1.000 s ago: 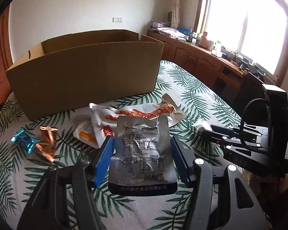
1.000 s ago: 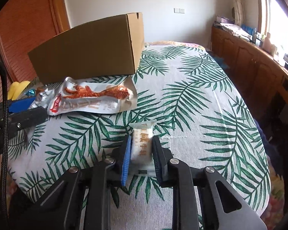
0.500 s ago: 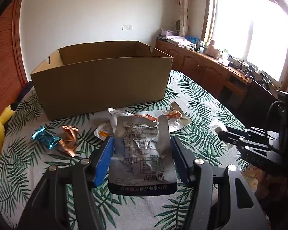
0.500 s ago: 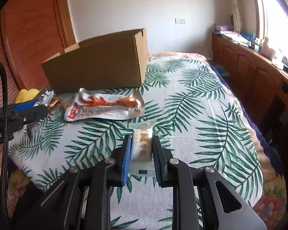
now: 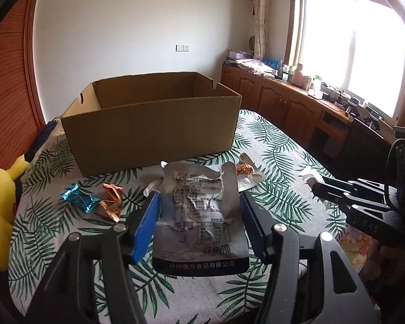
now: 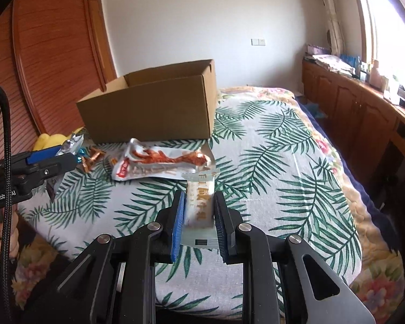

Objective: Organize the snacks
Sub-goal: 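Lift and carry the silver pouch and white bar over the box with both tools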

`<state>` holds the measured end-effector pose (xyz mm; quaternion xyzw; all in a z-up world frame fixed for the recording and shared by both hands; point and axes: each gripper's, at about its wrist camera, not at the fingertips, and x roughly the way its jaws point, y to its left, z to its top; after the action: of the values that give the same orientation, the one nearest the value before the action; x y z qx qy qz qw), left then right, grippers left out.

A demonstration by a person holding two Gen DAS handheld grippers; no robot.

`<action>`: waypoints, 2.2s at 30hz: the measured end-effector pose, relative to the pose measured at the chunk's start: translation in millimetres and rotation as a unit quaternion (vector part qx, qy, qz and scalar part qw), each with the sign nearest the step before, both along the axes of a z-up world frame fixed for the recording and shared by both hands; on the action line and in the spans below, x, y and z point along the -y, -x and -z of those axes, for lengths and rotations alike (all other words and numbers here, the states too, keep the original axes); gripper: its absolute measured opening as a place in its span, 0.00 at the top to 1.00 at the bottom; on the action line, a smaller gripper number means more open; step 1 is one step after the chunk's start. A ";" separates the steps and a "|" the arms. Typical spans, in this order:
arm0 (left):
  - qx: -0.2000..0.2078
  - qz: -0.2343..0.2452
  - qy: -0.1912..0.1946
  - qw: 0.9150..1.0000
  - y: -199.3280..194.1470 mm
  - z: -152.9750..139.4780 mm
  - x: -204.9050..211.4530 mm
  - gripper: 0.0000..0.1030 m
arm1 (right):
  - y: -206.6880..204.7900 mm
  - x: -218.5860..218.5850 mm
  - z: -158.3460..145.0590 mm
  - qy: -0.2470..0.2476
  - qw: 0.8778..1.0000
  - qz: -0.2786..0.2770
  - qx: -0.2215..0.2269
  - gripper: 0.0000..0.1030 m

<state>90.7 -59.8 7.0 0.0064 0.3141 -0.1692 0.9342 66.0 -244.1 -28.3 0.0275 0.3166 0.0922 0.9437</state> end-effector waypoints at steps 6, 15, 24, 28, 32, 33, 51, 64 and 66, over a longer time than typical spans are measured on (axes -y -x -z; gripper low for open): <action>0.012 0.006 -0.008 1.000 -2.9 -10.2 -1.5 0.42 | 0.2 -6.6 -13.7 -0.002 1.000 -0.010 0.014 0.81; 0.024 0.007 -0.007 1.000 -17.1 -24.4 -7.9 0.42 | -13.8 -14.6 -22.1 -0.006 0.999 -0.026 0.020 0.81; 0.028 -0.009 -0.004 1.000 -35.1 -34.3 -22.1 0.42 | -36.0 -27.4 -33.6 -0.002 0.998 -0.048 0.029 0.81; 0.032 -0.012 -0.001 0.999 -40.2 -38.4 -27.6 0.42 | -48.1 -32.8 -40.9 -0.004 0.998 -0.055 0.036 0.81; 0.037 -0.015 -0.002 0.999 -48.5 -43.1 -32.0 0.42 | -57.7 -37.7 -49.8 -0.006 0.997 -0.062 0.048 0.81; 0.039 -0.016 -0.002 0.999 -51.5 -44.5 -33.7 0.42 | -60.2 -38.8 -51.6 -0.007 0.997 -0.063 0.049 0.81; 0.059 -0.034 -0.011 0.998 -137.6 -56.6 -60.7 0.42 | -141.7 -70.8 -75.6 0.004 0.991 -0.106 0.079 0.81; 0.036 -0.046 -0.019 0.998 -211.5 -35.9 -73.0 0.42 | -209.7 -92.2 -71.4 0.021 0.989 -0.125 0.081 0.81; 0.031 -0.047 -0.014 0.998 -219.2 -30.9 -73.6 0.42 | -218.2 -96.6 -68.7 0.023 0.989 -0.126 0.078 0.81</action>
<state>309.9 13.8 38.0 0.0102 0.2875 -0.1198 0.9502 284.2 -147.5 40.5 -0.0417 0.2450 0.2052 0.9466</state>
